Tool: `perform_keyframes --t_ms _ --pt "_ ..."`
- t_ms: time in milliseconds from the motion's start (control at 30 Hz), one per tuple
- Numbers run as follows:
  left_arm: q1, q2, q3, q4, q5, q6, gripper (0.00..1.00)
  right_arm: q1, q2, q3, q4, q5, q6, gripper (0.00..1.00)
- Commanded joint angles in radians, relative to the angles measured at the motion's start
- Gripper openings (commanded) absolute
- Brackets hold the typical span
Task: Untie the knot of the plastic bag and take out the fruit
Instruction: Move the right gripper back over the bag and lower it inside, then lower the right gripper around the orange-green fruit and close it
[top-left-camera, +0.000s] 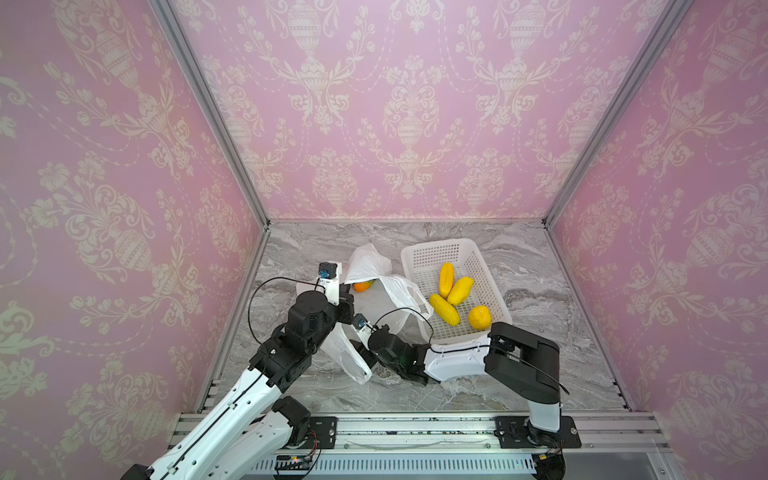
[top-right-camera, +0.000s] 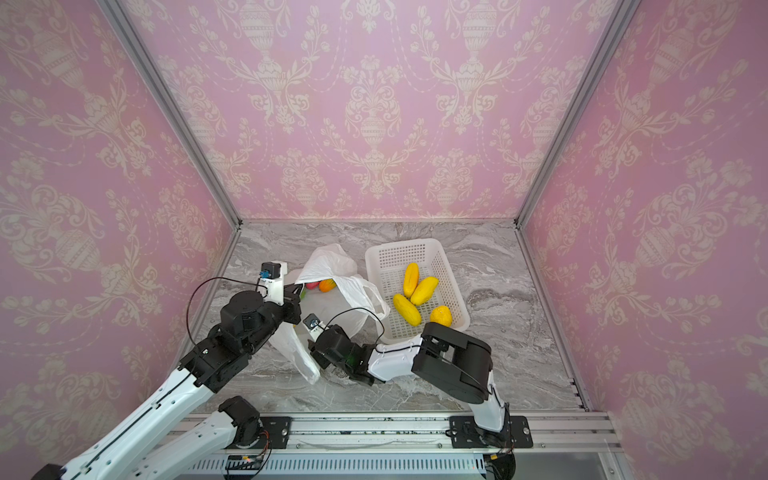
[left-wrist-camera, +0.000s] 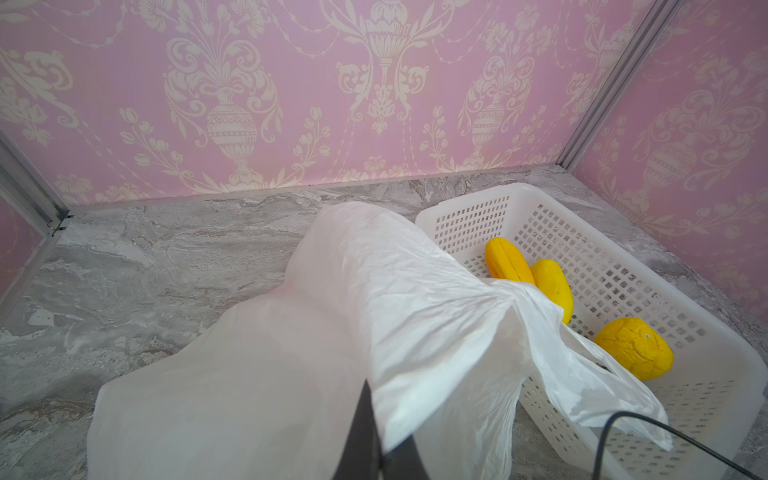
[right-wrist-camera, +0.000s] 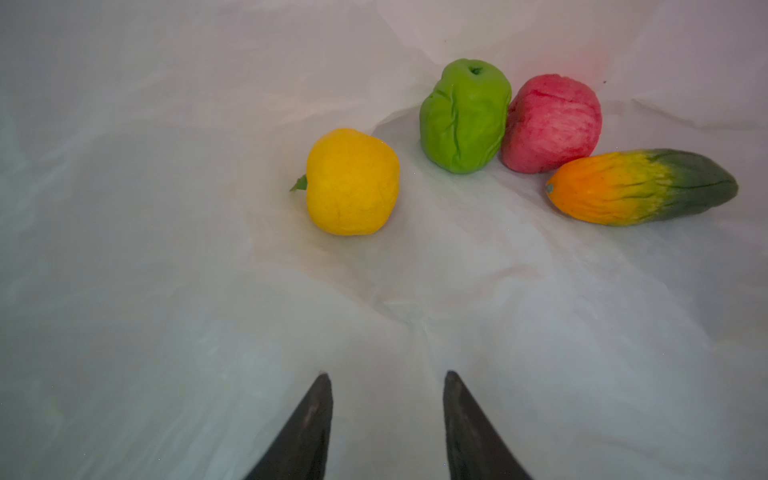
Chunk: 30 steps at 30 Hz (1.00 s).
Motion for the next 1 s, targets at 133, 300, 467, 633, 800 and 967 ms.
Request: perform_keyframes --t_ms 133,300,467,633,800,967 --pt "0.004 -0.028 -0.028 0.030 0.042 0.001 0.00 -0.036 0.123 0.239 -0.180 0.245 0.181 0.61" --pt "0.003 -0.052 -0.046 0.062 0.112 0.004 0.00 -0.081 0.196 0.353 -0.324 0.361 0.277 0.73" --pt "0.004 -0.096 -0.068 0.110 0.254 -0.007 0.00 -0.116 0.269 0.468 -0.425 0.416 0.311 0.78" --pt "0.003 -0.191 -0.102 0.134 0.279 -0.019 0.00 -0.124 0.295 0.513 -0.434 0.437 0.292 0.78" --pt "0.003 -0.250 -0.126 0.140 0.222 -0.018 0.00 -0.121 0.278 0.481 -0.352 0.439 0.259 0.80" --pt "0.003 -0.269 -0.133 0.146 0.211 -0.017 0.00 -0.105 0.283 0.432 -0.180 0.383 0.170 0.88"
